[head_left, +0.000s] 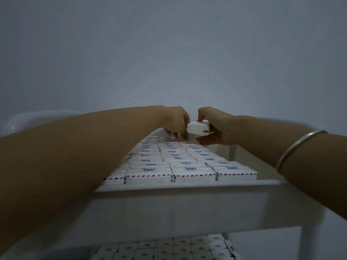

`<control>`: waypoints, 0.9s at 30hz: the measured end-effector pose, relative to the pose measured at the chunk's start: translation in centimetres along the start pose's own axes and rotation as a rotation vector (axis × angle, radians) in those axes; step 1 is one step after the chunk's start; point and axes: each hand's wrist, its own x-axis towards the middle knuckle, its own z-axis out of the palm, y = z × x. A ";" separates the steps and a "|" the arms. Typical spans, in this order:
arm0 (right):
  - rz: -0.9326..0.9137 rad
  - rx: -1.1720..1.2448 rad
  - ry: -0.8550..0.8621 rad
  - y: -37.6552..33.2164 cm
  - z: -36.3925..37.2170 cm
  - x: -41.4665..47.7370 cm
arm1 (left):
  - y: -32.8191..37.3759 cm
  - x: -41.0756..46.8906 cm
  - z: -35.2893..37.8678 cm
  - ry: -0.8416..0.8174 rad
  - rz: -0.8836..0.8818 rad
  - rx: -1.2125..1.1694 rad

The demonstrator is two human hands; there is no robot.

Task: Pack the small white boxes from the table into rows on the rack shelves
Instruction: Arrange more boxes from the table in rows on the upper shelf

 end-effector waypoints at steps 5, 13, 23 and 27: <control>-0.003 -0.002 0.005 -0.1 0.1 -0.2 | 0.1 -0.8 -0.5 0.165 0.094 0.110; -0.073 -0.081 0.082 -0.7 -0.1 -0.4 | 0.7 -1.6 -0.5 0.075 0.046 0.143; -0.343 -0.500 0.368 -1.6 -3.6 -7.6 | 3.7 -6.1 -1.4 -0.006 0.049 0.137; -0.378 -0.977 0.436 -0.4 -4.1 -11.9 | 6.3 -9.7 -1.5 0.034 0.159 0.009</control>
